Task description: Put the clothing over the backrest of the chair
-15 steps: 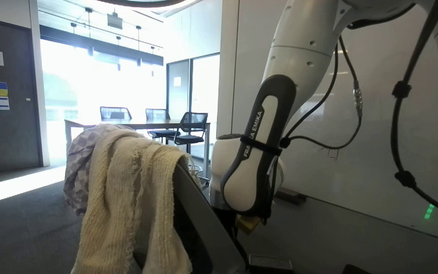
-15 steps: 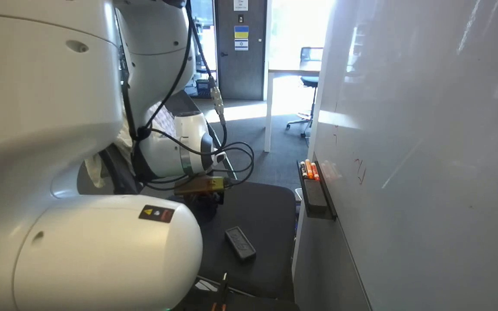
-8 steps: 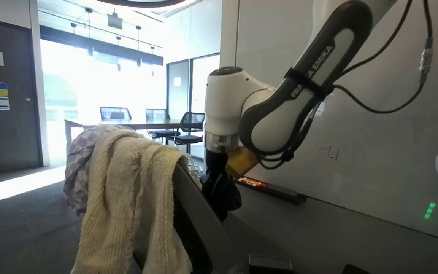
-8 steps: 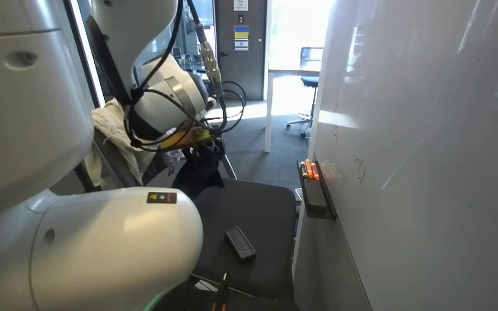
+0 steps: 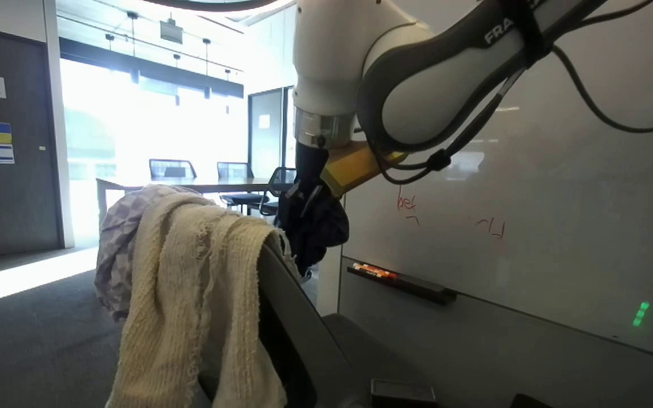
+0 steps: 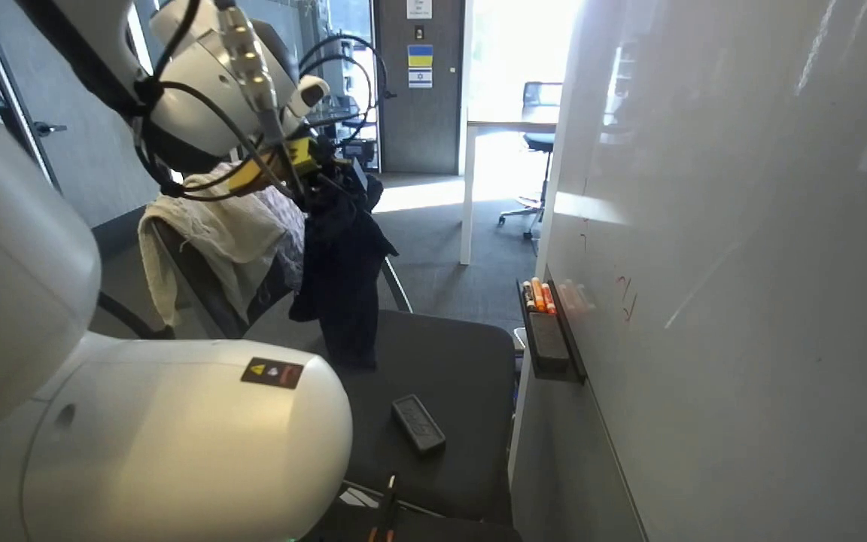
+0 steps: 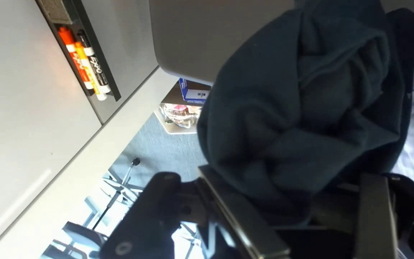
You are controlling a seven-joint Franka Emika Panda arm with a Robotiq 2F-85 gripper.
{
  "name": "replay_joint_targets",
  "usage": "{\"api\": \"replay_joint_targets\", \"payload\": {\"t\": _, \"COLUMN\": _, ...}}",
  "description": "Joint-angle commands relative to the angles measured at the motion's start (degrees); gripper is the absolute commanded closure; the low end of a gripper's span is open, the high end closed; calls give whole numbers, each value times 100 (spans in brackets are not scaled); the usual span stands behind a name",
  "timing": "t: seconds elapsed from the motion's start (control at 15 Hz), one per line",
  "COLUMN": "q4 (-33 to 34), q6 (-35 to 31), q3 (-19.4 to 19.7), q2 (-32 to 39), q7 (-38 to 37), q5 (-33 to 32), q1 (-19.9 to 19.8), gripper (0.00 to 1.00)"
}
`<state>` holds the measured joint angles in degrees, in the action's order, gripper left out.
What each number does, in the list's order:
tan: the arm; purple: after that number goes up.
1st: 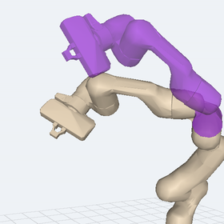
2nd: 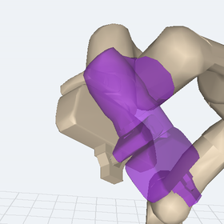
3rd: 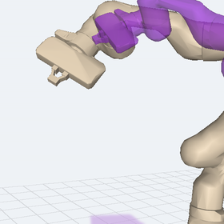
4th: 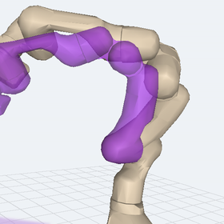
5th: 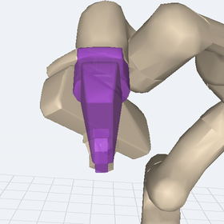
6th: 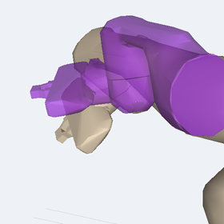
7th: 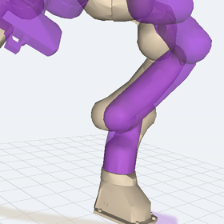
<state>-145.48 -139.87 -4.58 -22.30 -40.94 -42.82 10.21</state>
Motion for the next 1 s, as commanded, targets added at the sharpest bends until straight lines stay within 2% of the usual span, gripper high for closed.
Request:
{"api": "replay_joint_targets", "payload": {"t": 0.0, "q4": 63, "q6": 241, "q3": -589, "q2": -815, "q7": 57, "q5": 570, "q1": -112, "gripper": 88}}
{"api": "replay_joint_targets", "payload": {"t": 0.2, "q4": 111, "q6": 184, "q3": -1055, "q2": -1297, "q7": -141, "q5": 915, "q1": -179, "gripper": 88}}
{"api": "replay_joint_targets", "payload": {"t": 0.47, "q4": 157, "q6": -18, "q3": -1432, "q2": -1663, "q7": 2, "q5": 1598, "q1": -108, "gripper": 88}}
{"api": "replay_joint_targets", "payload": {"t": 0.73, "q4": 198, "q6": -466, "q3": -1763, "q2": -1578, "q7": 102, "q5": 2240, "q1": 18, "gripper": 88}}
{"api": "replay_joint_targets", "payload": {"t": 0.93, "q4": 234, "q6": -1021, "q3": -2005, "q2": -1233, "q7": 199, "q5": 2796, "q1": 241, "gripper": 88}}
